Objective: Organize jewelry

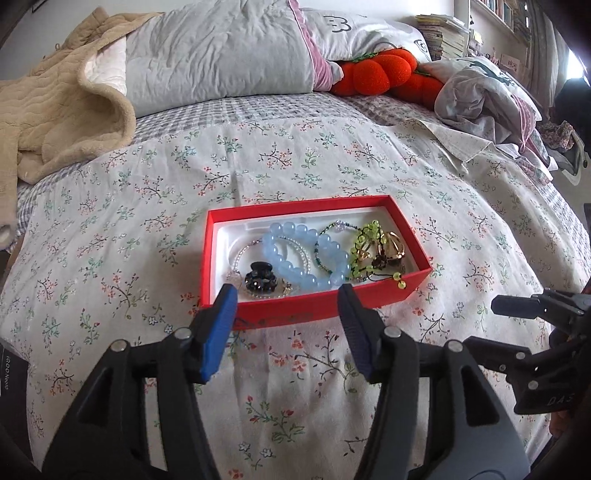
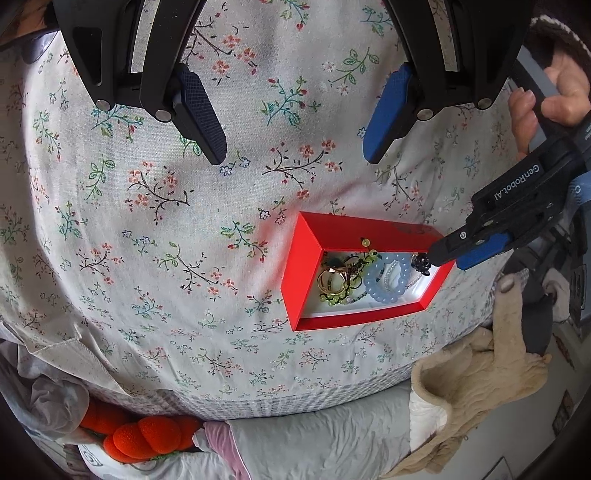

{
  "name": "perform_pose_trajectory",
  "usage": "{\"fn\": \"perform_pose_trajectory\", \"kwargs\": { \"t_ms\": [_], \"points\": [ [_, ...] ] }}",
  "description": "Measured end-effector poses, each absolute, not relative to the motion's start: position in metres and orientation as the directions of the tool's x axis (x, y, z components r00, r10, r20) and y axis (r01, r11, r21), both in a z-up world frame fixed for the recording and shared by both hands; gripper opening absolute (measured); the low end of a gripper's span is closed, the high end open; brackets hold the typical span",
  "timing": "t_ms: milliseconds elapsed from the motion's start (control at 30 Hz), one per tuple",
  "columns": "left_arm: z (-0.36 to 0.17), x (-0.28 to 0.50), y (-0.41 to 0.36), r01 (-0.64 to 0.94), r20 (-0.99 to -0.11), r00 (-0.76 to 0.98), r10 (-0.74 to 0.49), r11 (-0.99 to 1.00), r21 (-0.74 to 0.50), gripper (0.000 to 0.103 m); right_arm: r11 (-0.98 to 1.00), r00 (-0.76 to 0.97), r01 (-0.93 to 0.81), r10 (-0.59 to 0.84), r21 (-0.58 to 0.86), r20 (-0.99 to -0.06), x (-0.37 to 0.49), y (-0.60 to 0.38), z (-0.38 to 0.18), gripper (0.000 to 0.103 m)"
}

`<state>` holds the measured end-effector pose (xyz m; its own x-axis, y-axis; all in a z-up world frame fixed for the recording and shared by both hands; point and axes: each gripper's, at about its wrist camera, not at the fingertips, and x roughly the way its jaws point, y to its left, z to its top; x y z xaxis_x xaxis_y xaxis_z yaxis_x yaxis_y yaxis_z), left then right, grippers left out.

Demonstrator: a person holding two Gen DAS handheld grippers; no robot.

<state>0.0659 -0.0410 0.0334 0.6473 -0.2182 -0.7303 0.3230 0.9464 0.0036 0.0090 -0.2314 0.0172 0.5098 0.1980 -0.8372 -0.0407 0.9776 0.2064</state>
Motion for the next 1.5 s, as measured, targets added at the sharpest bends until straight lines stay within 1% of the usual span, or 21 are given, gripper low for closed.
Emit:
{"fn": "perform_pose_trajectory", "kwargs": {
  "t_ms": [67, 100, 133, 200, 267, 400, 433, 467, 533, 567, 733, 900, 1500],
  "points": [
    [0.033, 0.059, -0.036, 0.292, -0.743, 0.645, -0.176, 0.956, 0.027, 0.068, 0.978, 0.516, -0.048, 0.198, 0.203, -0.833, 0.005, -0.23, 0.021, 0.078],
    [0.033, 0.055, -0.033, 0.273, -0.75, 0.645, -0.15, 0.961, 0.043, 0.074, 0.979, 0.518, -0.048, 0.193, 0.197, -0.834, 0.002, -0.23, 0.023, 0.078],
    [0.032, 0.051, -0.03, 0.256, -0.757, 0.642, -0.124, 0.965, 0.059, 0.078, 0.981, 0.518, -0.045, 0.184, 0.189, -0.835, 0.0, -0.229, 0.025, 0.078],
    [0.03, 0.043, -0.025, 0.242, -0.772, 0.629, -0.095, 0.967, 0.079, 0.08, 0.983, 0.52, -0.029, 0.169, 0.181, -0.837, -0.005, -0.228, 0.028, 0.078],
    [0.029, 0.036, -0.019, 0.229, -0.782, 0.619, -0.075, 0.97, 0.088, 0.084, 0.984, 0.521, -0.019, 0.162, 0.179, -0.838, -0.009, -0.226, 0.031, 0.08],
    [0.028, 0.023, -0.01, 0.201, -0.796, 0.602, -0.059, 0.976, 0.08, 0.1, 0.989, 0.54, -0.003, 0.124, 0.145, -0.832, -0.02, -0.216, 0.039, 0.083],
    [0.028, 0.02, -0.009, 0.195, -0.799, 0.599, -0.054, 0.978, 0.08, 0.102, 0.991, 0.544, 0.0, 0.114, 0.136, -0.831, -0.022, -0.214, 0.041, 0.084],
    [0.028, 0.017, -0.008, 0.193, -0.801, 0.596, -0.052, 0.978, 0.08, 0.102, 0.992, 0.548, 0.003, 0.107, 0.13, -0.83, -0.024, -0.211, 0.042, 0.085],
    [0.027, 0.013, -0.007, 0.196, -0.812, 0.58, -0.056, 0.978, 0.072, 0.102, 0.994, 0.543, 0.012, 0.083, 0.106, -0.836, -0.027, -0.207, 0.043, 0.093],
    [0.026, 0.011, -0.007, 0.199, -0.818, 0.571, -0.063, 0.978, 0.064, 0.102, 0.996, 0.544, 0.017, 0.069, 0.093, -0.836, -0.029, -0.205, 0.044, 0.094],
    [0.026, 0.007, -0.003, 0.164, -0.825, 0.562, -0.067, 0.986, 0.031, 0.102, 0.998, 0.569, 0.027, 0.024, 0.048, -0.822, -0.034, -0.199, 0.048, 0.095],
    [0.021, 0.007, -0.003, 0.162, -0.841, 0.535, -0.081, 0.987, 0.008, 0.102, 0.999, 0.557, 0.019, 0.027, 0.045, -0.83, -0.032, -0.197, 0.043, 0.095],
    [0.017, 0.008, -0.01, 0.168, -0.848, 0.525, -0.078, 0.986, 0.014, 0.102, 0.999, 0.536, -0.005, 0.039, 0.043, -0.843, -0.031, -0.19, 0.036, 0.095]
  ]
}}
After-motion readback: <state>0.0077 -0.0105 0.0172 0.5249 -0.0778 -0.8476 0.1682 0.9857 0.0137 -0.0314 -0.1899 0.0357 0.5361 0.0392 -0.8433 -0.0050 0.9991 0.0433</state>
